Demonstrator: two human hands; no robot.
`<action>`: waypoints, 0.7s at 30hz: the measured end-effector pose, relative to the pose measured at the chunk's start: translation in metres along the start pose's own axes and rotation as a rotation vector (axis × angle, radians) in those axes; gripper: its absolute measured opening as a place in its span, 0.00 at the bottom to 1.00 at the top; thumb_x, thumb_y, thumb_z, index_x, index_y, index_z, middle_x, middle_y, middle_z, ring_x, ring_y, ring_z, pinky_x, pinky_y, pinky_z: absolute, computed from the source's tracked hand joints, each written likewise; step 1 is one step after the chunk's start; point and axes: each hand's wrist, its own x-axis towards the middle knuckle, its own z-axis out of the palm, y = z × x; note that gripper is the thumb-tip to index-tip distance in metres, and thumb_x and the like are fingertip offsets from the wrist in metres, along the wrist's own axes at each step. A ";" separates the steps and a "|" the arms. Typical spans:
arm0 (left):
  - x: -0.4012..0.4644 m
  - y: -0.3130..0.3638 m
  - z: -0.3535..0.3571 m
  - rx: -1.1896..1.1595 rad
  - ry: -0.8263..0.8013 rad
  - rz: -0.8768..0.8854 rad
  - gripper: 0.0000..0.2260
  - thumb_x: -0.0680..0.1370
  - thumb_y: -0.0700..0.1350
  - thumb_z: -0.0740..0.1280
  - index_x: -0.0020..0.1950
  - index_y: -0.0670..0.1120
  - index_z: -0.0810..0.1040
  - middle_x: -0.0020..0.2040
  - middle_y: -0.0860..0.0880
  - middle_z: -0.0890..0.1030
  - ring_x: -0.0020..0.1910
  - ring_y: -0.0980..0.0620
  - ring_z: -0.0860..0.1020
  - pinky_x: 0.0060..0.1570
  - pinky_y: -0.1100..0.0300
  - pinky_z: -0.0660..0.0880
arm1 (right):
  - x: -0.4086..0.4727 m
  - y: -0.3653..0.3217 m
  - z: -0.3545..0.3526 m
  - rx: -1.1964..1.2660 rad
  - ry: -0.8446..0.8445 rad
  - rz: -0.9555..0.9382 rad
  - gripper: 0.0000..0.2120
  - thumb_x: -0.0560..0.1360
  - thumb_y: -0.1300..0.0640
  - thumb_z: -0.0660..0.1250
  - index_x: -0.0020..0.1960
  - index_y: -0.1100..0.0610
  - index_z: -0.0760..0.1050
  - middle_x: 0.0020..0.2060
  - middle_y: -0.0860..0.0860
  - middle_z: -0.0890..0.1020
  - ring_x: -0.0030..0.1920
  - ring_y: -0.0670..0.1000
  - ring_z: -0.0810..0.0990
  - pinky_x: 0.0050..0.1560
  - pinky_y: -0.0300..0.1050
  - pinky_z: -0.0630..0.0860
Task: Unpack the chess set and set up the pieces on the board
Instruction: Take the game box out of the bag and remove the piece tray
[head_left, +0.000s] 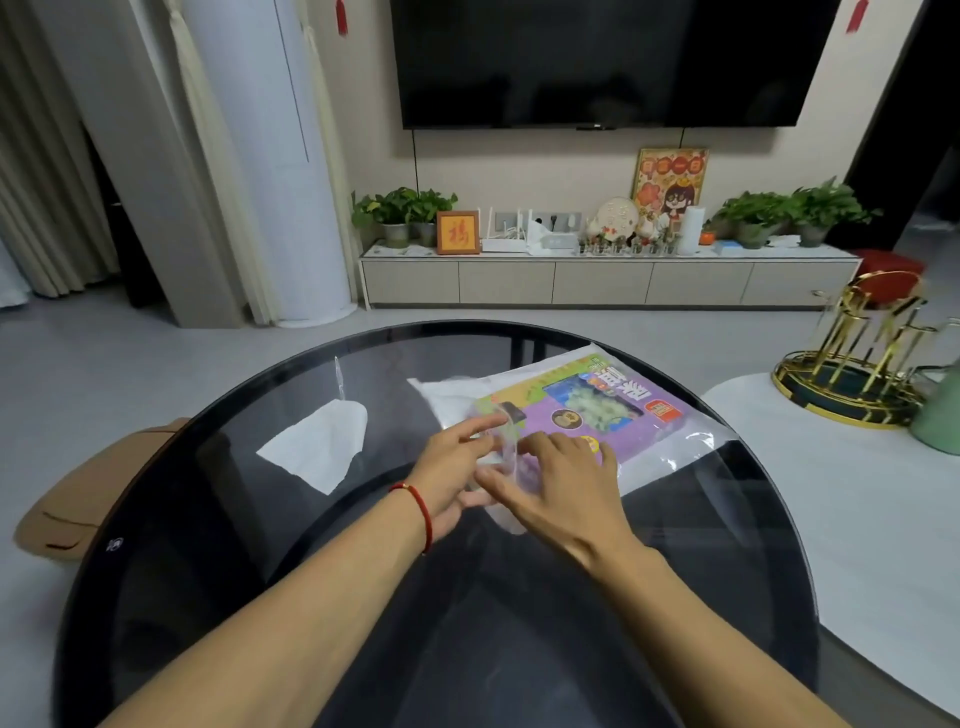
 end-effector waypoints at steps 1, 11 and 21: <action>-0.002 0.001 -0.002 -0.011 -0.016 -0.011 0.13 0.83 0.39 0.61 0.58 0.51 0.85 0.59 0.47 0.82 0.49 0.45 0.84 0.46 0.47 0.81 | 0.003 -0.003 0.002 0.000 0.010 0.007 0.24 0.75 0.28 0.53 0.52 0.46 0.74 0.49 0.45 0.81 0.53 0.51 0.77 0.65 0.57 0.65; 0.015 0.016 0.018 0.024 0.113 -0.150 0.09 0.79 0.33 0.66 0.59 0.35 0.75 0.40 0.40 0.78 0.36 0.46 0.79 0.46 0.47 0.81 | 0.018 -0.002 -0.004 0.383 0.255 0.257 0.06 0.76 0.46 0.66 0.43 0.45 0.79 0.51 0.44 0.82 0.55 0.49 0.78 0.66 0.66 0.68; 0.024 0.028 0.037 -0.188 0.144 -0.360 0.10 0.79 0.36 0.66 0.58 0.40 0.68 0.47 0.39 0.78 0.59 0.42 0.79 0.64 0.44 0.73 | 0.015 0.023 -0.014 0.673 0.142 0.401 0.06 0.75 0.53 0.69 0.43 0.52 0.84 0.47 0.50 0.86 0.46 0.52 0.82 0.46 0.43 0.75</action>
